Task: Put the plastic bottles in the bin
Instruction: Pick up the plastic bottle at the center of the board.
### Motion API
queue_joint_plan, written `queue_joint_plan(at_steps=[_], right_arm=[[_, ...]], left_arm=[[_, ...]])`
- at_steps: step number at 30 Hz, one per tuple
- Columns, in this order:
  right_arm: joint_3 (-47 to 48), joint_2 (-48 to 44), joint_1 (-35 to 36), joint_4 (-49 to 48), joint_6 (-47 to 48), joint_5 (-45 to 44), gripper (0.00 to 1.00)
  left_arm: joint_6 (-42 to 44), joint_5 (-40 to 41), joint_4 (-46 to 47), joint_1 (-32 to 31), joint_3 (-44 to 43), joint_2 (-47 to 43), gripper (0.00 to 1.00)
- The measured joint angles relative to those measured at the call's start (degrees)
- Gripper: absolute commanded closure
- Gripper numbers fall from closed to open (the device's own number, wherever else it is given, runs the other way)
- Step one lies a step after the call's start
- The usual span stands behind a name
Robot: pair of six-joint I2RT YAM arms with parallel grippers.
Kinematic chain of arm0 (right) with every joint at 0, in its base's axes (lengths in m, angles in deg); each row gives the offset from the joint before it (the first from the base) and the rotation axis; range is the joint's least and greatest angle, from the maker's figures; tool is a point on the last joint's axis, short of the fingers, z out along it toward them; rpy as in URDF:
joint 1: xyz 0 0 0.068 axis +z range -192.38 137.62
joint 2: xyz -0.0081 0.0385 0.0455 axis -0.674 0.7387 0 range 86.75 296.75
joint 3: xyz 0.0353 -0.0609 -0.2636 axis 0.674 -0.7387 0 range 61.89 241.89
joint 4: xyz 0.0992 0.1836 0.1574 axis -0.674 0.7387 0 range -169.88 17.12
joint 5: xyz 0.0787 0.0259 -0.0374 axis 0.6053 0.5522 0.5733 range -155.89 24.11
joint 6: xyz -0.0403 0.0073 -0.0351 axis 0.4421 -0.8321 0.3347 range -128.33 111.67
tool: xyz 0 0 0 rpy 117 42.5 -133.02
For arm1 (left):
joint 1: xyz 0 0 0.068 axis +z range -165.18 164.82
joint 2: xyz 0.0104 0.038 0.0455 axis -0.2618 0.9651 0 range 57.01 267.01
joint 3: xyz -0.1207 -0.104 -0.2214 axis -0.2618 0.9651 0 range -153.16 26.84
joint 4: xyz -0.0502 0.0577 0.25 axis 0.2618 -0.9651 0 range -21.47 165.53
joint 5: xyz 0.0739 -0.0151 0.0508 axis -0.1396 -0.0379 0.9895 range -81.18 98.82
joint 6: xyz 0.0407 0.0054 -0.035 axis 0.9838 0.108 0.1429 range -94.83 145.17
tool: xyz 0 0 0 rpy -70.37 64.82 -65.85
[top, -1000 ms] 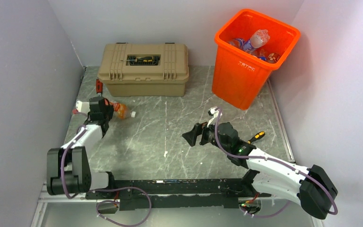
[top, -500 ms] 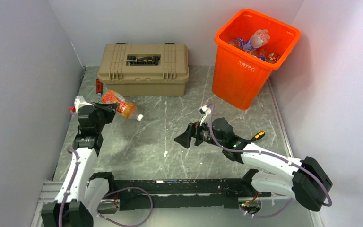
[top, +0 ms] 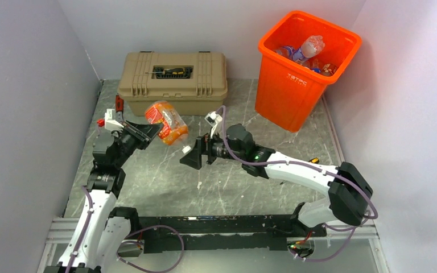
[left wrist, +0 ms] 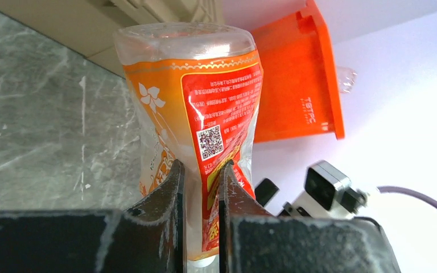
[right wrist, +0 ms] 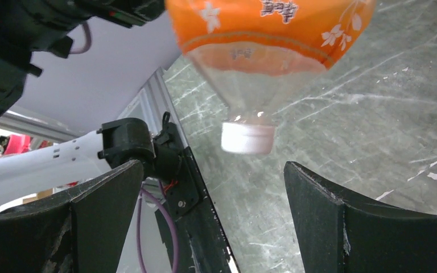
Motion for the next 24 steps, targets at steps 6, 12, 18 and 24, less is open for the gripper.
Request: queue_joint_plan(at_steps=[6,12,18,24], right_arm=[[3.96,4.42,1.88,3.34,0.76,-3.17,0.1],[4.13,5.38,2.08,4.2,0.52,-5.84,0.21],[4.28,5.4,2.08,3.65,0.07,-6.88,0.49],[5.25,5.75,2.67,2.36,-0.55,-5.97,0.87]], left_arm=[[1.03,-2.56,0.33,-0.28,-0.02,-3.65,1.0],[1.22,-4.07,0.28,-1.38,-0.02,-4.46,1.0],[1.03,-4.7,0.15,-1.75,-0.02,-4.76,1.0],[1.09,-4.46,-0.15,-1.84,-0.17,-5.49,1.0]])
